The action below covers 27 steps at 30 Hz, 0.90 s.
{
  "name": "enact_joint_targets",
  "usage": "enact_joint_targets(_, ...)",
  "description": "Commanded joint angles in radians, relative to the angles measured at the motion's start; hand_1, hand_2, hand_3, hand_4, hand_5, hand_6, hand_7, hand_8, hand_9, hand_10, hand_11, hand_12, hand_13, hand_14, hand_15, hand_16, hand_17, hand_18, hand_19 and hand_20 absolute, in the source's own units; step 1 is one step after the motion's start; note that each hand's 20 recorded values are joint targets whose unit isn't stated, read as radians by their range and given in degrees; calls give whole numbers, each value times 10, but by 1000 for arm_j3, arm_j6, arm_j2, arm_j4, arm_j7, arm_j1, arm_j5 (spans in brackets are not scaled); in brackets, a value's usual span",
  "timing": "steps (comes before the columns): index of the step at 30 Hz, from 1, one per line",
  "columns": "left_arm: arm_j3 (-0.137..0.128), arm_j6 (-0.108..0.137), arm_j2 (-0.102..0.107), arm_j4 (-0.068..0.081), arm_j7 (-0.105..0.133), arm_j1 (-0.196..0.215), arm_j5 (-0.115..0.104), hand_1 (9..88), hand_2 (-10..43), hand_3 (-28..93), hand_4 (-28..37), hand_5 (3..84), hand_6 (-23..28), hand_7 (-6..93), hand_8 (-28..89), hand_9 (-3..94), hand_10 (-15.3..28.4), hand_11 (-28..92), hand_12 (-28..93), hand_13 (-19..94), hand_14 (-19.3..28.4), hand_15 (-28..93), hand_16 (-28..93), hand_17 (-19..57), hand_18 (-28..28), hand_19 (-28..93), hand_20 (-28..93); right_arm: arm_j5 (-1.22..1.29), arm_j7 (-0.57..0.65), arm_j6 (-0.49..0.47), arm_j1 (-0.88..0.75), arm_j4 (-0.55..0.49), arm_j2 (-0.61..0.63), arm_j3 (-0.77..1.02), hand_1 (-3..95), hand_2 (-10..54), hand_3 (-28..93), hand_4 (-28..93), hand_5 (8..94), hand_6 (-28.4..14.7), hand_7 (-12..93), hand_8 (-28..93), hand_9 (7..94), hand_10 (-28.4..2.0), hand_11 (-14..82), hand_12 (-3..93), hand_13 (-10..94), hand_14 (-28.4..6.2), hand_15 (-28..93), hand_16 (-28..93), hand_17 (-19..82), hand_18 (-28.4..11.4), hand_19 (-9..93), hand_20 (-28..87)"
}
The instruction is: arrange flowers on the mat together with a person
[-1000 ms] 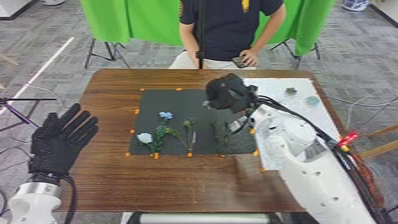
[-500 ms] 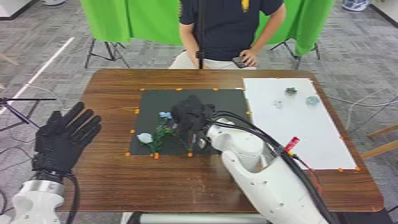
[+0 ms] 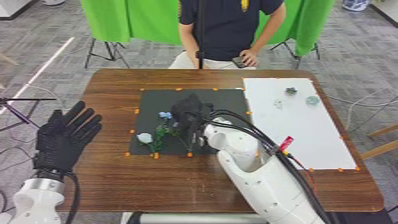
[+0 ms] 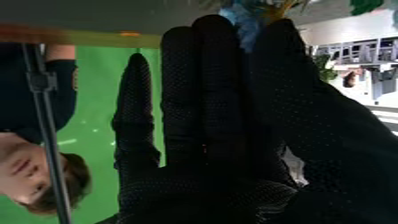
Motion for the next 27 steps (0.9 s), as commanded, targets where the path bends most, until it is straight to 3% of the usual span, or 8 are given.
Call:
enact_joint_targets(1, -1, -6, -12, 4, -12, 15, -14, 266, 141, 686, -283, 429, 67, 97, -85, 391, 146, 150, 99, 309, 159, 261, -31, -18, 149, 280, 116, -3, 11, -41, -20, -22, 0, 2, 546, -95, 707, -283, 596, 31, 377, -113, 737, -74, 141, 404, 551, -54, 469, 365, 188, -175, 610, 203)
enact_joint_targets(6, -2, -10, -14, 4, -12, 17, -13, 265, 140, 687, -283, 429, 68, 97, -85, 391, 147, 150, 99, 308, 159, 260, -32, -18, 149, 280, 115, 46, 55, -28, -18, -36, 5, 1, 509, -95, 746, -283, 557, 26, 306, -197, 671, -85, 222, 334, 539, -64, 493, 329, 176, -179, 610, 172)
enact_joint_targets(10, -7, -10, -18, -4, -9, 31, -12, 265, 139, 688, -283, 429, 68, 97, -85, 391, 146, 151, 98, 308, 159, 260, -32, -17, 149, 279, 114, 95, 89, -35, -34, -61, 7, 7, 445, -95, 813, -283, 512, 15, 284, -190, 600, -109, 299, 200, 523, -84, 526, 225, 169, -180, 600, 145)
enact_joint_targets(15, -12, -10, -25, -13, -2, 51, -12, 271, 125, 690, -283, 429, 68, 97, -85, 391, 146, 151, 99, 308, 159, 260, -32, -17, 149, 278, 113, 143, 112, -2, -50, -92, 19, 10, 422, -95, 811, -283, 505, 9, 276, -187, 595, -111, 290, 192, 529, -86, 522, 211, 168, -181, 596, 138)
enact_joint_targets(19, -12, -5, -26, -10, -5, 45, -13, 273, 124, 689, -283, 429, 69, 98, -85, 391, 146, 151, 99, 308, 160, 261, -32, -17, 149, 278, 113, 156, 114, -7, -44, -110, 29, 19, 411, -95, 811, -283, 511, 8, 273, -184, 597, -113, 289, 191, 530, -88, 521, 209, 167, -181, 597, 135)
enact_joint_targets(21, -5, -4, -30, 6, -17, 19, -13, 273, 124, 688, -283, 429, 69, 98, -85, 391, 146, 151, 99, 308, 159, 260, -32, -17, 149, 277, 113, 173, 113, -26, -36, -112, 27, 37, 407, -95, 809, -283, 524, 7, 271, -183, 598, -114, 288, 192, 529, -91, 520, 209, 166, -182, 596, 134)
enact_joint_targets(24, -5, -14, -38, 5, -19, 22, -11, 273, 125, 686, -283, 429, 68, 98, -85, 391, 147, 151, 99, 308, 159, 260, -32, -17, 149, 277, 113, 271, 157, -53, -64, -182, 48, 91, 380, -95, 801, -283, 520, 3, 262, -180, 585, -121, 273, 189, 512, -97, 512, 205, 164, -183, 594, 131)
enact_joint_targets(27, -14, -15, -37, -1, -17, 31, -11, 273, 127, 684, -283, 429, 68, 98, -85, 391, 146, 150, 98, 308, 159, 260, -32, -17, 149, 277, 114, 604, 245, -242, -98, -280, 38, 240, 356, -95, 803, -283, 494, -6, 248, -172, 543, -134, 233, 178, 472, -108, 484, 187, 155, -181, 584, 124)
